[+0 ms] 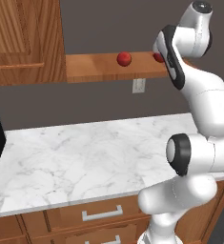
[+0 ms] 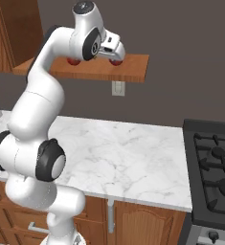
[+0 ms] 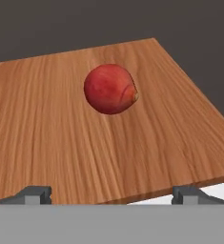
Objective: Pick the onions from the cabinet and place them in one bowl. Pick the avocado from the sink and place it in the other bowl.
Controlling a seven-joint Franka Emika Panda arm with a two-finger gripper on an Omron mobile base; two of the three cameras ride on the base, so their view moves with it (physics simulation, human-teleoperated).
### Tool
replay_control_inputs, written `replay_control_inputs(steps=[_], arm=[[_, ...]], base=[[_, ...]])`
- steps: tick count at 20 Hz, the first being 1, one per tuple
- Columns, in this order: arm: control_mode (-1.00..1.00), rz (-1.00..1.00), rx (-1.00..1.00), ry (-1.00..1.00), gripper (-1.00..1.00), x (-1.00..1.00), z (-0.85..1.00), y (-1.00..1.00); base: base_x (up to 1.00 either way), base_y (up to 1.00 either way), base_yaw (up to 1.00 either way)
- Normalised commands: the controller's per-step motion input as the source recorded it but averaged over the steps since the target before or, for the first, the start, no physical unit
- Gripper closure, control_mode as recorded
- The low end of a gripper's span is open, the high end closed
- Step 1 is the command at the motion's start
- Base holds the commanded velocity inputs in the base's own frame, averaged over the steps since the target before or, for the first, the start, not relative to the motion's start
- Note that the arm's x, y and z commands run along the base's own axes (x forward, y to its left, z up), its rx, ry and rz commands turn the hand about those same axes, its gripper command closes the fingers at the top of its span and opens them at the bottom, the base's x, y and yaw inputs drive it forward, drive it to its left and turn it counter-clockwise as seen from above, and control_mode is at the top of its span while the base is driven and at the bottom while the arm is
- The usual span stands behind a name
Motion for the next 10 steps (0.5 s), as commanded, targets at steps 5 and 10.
replay_control_inputs(steps=[5, 10], arm=[[-1.0, 0.0, 0.0, 0.02, -1.0, 0.29, 0.0, 0.0], [-1.0, 0.0, 0.0, 0.0, -1.0, 0.2, -0.14, 0.0]], base=[[0.0, 0.0, 0.0], [0.0, 0.0, 0.0]])
